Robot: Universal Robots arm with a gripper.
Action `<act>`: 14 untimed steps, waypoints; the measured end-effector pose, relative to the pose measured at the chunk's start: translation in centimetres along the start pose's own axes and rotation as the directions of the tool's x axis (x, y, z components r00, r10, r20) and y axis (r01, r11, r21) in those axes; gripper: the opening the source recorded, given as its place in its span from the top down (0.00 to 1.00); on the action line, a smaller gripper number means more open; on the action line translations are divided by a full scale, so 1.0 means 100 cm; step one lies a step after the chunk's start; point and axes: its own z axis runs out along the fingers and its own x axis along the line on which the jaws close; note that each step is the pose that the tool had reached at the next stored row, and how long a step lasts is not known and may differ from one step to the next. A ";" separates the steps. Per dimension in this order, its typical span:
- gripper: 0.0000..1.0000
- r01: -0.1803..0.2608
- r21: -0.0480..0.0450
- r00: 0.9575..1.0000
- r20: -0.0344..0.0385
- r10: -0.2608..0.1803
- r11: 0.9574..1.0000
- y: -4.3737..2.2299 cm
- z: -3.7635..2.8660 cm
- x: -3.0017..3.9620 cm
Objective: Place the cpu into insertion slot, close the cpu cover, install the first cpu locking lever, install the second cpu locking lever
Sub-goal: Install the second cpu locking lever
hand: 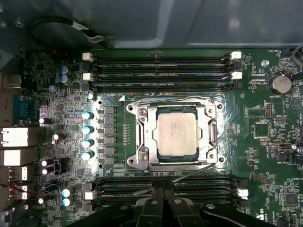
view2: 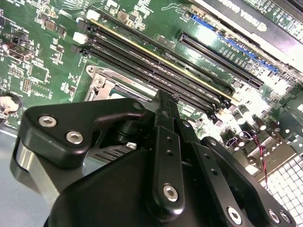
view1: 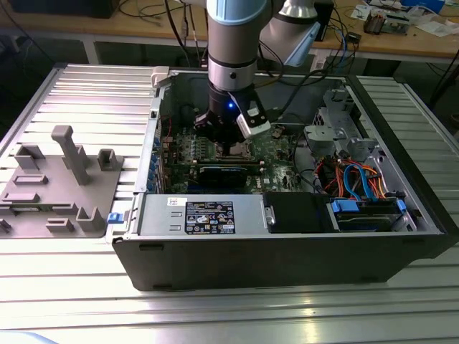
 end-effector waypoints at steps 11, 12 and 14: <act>0.89 0.001 -0.003 1.000 0.000 -0.001 1.000 -0.0009 0.0051 0.0046; 0.89 0.001 -0.004 1.000 0.000 -0.001 1.000 -0.0010 0.0057 0.0047; 0.89 0.001 -0.010 1.000 0.000 -0.001 1.000 -0.0012 0.0067 0.0053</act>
